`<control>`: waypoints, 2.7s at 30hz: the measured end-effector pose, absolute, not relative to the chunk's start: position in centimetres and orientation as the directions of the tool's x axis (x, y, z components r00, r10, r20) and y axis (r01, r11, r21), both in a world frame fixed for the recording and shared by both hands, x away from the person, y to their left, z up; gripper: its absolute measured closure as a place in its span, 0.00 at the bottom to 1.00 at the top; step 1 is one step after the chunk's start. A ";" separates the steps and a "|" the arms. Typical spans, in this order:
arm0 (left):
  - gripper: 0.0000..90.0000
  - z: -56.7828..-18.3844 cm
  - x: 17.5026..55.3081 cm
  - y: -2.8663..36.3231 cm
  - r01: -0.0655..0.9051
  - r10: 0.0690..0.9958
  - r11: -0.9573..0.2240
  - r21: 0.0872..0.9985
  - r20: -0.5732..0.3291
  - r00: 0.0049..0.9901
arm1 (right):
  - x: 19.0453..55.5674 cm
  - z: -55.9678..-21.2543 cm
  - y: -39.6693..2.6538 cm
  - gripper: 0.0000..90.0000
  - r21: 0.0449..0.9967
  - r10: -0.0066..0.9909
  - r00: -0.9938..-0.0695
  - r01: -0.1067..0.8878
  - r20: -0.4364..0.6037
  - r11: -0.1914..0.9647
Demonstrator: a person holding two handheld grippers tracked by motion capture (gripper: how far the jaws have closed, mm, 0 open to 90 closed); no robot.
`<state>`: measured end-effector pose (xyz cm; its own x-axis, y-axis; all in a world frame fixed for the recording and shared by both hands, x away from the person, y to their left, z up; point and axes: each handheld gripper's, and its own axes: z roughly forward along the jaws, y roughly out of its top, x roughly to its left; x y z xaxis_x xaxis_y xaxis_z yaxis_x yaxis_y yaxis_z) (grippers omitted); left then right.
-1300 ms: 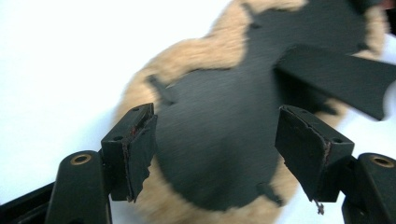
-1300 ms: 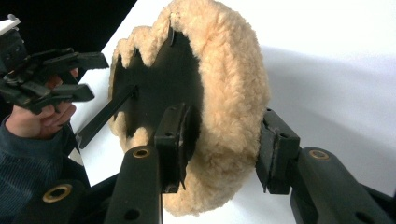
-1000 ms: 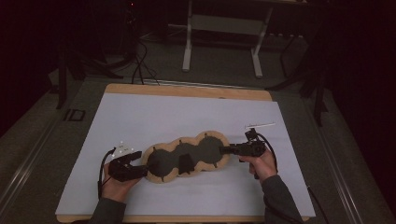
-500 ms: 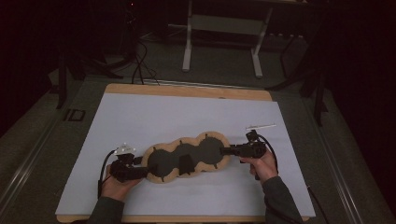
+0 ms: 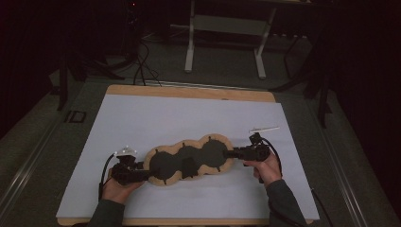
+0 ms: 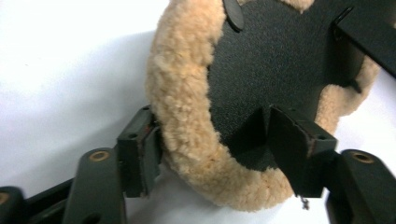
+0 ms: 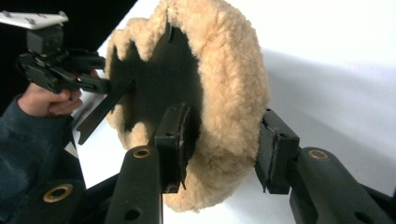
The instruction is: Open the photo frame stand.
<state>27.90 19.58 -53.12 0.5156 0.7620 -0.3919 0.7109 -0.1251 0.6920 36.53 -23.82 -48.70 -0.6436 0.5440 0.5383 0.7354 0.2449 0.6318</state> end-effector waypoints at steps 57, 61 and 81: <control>0.63 -51.1 29.9 17.8 0.545 0.836 -0.149 0.825 -0.189 0.515 | 36.6 -49.0 -23.9 0.57 0.757 0.649 -0.694 0.594 0.312 0.271; 0.63 -50.8 30.2 17.7 0.528 0.843 -0.175 0.831 -0.151 0.516 | 36.7 -48.9 -23.8 0.56 0.773 0.659 -0.696 0.572 0.284 0.272; 0.83 -50.1 31.7 18.1 0.489 0.882 -0.169 0.856 -0.090 0.462 | 37.0 -49.2 -23.1 0.58 0.808 0.678 -0.705 0.516 0.210 0.285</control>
